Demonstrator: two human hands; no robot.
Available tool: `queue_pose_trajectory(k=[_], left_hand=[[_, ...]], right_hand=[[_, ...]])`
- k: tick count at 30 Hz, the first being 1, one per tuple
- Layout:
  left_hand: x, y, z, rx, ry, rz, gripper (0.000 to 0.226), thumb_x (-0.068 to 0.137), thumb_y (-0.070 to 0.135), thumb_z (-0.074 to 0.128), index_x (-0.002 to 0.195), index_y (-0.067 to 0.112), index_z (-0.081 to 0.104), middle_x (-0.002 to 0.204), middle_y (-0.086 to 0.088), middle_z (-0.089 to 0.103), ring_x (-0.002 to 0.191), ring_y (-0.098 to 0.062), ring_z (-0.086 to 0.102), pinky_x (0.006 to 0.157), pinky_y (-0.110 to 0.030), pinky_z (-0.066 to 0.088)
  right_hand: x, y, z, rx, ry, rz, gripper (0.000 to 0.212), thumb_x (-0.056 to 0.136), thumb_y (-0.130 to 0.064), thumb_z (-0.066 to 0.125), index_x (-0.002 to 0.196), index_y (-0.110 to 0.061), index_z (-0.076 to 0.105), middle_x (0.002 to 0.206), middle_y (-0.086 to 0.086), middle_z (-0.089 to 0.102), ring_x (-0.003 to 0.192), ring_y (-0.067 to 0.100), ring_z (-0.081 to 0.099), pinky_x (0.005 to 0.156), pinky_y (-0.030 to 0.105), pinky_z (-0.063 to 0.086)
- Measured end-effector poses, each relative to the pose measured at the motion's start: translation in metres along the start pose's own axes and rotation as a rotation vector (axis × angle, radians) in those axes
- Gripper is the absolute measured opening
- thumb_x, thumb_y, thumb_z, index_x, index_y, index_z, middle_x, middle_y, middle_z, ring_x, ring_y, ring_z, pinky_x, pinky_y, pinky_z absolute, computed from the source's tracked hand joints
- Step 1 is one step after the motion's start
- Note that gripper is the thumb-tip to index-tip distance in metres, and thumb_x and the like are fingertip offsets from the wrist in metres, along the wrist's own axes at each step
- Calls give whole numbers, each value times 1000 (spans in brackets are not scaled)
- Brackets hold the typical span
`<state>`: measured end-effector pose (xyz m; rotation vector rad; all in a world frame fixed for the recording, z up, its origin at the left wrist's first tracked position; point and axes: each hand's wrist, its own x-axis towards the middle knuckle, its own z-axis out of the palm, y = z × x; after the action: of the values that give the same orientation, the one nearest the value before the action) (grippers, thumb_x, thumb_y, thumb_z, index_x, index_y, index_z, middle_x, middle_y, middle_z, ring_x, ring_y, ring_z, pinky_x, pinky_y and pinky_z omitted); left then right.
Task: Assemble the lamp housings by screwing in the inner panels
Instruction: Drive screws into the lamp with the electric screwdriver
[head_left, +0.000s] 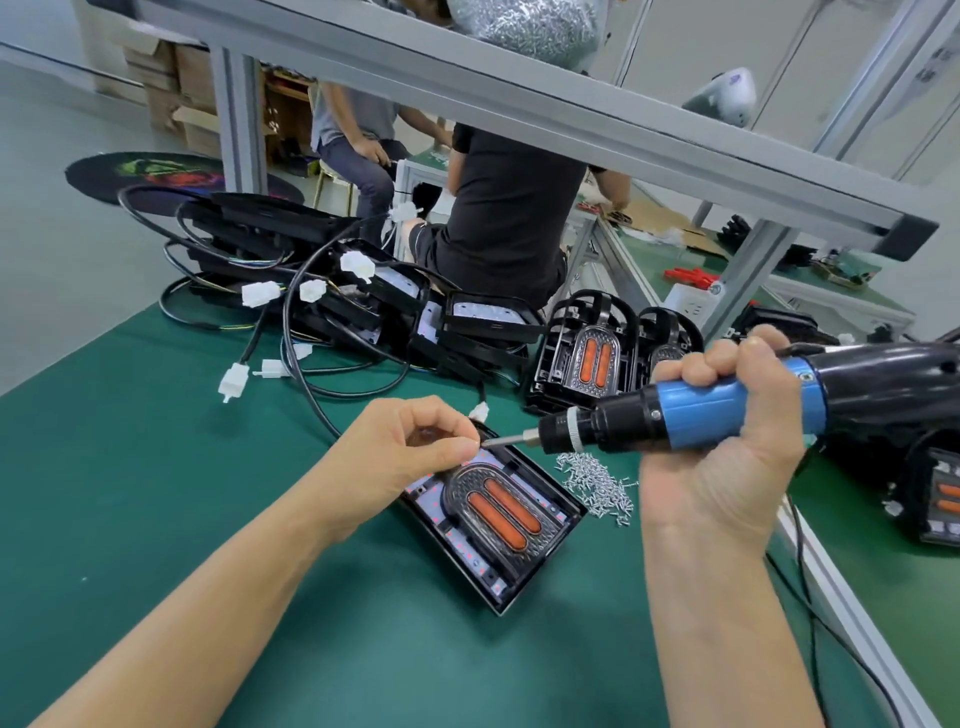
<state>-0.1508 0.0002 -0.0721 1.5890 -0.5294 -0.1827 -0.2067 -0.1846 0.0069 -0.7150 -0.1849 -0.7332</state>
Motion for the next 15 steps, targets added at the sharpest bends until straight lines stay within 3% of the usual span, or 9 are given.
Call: queue_pose_trajectory(k=[2, 5, 8, 9, 12, 15], left_hand=[[-2, -10, -10, 187, 78, -11, 14, 85, 9, 69, 77, 20, 69, 69, 2, 68, 60, 0, 52, 63, -9, 41], [-5, -29, -22, 515, 141, -49, 10, 87, 18, 65, 80, 24, 65, 48, 10, 47, 47, -5, 40, 51, -16, 34], [-9, -43, -24, 716, 113, -56, 9, 89, 23, 61, 81, 28, 61, 47, 6, 44, 51, -3, 43, 52, -21, 30], [-9, -46, -23, 744, 103, -51, 9, 90, 24, 60, 82, 29, 60, 50, 9, 48, 55, 0, 45, 53, -19, 30], [-8, -50, -21, 767, 92, -27, 9, 91, 22, 58, 84, 27, 58, 64, 38, 52, 65, 8, 48, 53, -14, 28], [-7, -51, -21, 767, 76, -6, 12, 91, 21, 57, 82, 28, 56, 67, 44, 49, 66, 11, 48, 56, -12, 32]], right_hand=[[-2, 12, -1, -46, 7, 13, 19, 76, -8, 58, 88, -21, 53, 60, -8, 50, 54, 6, 49, 63, 22, 47], [-9, 34, -3, -153, 2, 40, 23, 76, -4, 57, 91, -20, 52, 60, -7, 49, 53, 8, 50, 63, 23, 48], [-14, 55, -5, -263, -3, 48, 24, 76, -2, 60, 91, -18, 53, 70, 1, 48, 55, 11, 50, 62, 25, 46], [-16, 61, -6, -295, -5, 52, 24, 75, -2, 61, 90, -18, 53, 73, 2, 47, 56, 13, 50, 62, 26, 46], [-18, 73, -6, -339, -19, 70, 24, 75, -1, 62, 90, -17, 54, 66, -2, 53, 56, 13, 52, 58, 25, 46], [-21, 79, -5, -334, -48, 84, 23, 76, 2, 60, 90, -15, 53, 60, -7, 55, 54, 11, 52, 53, 22, 47]])
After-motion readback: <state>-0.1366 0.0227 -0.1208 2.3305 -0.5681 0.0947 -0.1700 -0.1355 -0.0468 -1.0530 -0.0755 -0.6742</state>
